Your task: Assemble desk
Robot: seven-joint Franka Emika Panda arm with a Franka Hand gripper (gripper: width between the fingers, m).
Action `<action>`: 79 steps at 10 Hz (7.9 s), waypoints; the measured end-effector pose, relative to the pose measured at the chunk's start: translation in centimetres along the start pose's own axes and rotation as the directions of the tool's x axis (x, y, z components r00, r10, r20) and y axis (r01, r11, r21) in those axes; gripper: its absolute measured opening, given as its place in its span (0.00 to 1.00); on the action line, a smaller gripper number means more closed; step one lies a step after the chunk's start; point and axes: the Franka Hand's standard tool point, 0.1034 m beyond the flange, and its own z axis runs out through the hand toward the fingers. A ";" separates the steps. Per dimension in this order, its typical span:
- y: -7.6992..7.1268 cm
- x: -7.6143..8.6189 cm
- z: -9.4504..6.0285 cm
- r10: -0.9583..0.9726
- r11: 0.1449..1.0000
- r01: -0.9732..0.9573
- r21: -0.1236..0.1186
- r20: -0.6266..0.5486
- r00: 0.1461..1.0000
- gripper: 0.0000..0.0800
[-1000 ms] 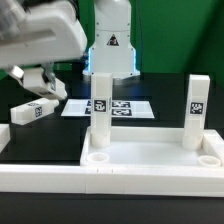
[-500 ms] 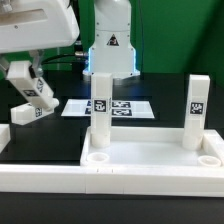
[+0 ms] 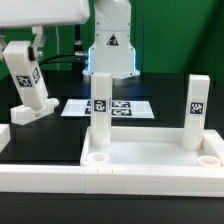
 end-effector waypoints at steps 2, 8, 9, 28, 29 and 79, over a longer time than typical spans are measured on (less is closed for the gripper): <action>1.3 0.2 0.0 -0.027 0.998 0.020 -0.059 -0.114 0.993 0.36; -6.1 1.7 -0.4 -0.034 0.999 0.031 -0.019 -0.187 0.982 0.36; -6.0 1.7 -0.4 -0.034 0.999 0.031 -0.019 -0.186 0.982 0.36; -26.5 1.7 1.9 -0.138 0.986 0.156 0.062 -0.223 0.965 0.36; -26.5 1.7 1.9 -0.139 0.986 0.156 0.061 -0.222 0.965 0.36; -25.8 0.5 4.8 -0.120 0.993 0.112 0.046 0.245 0.962 0.36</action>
Offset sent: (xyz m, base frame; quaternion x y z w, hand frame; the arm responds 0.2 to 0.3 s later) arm 0.0146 0.0476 0.0208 0.0235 0.0776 0.0188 0.9965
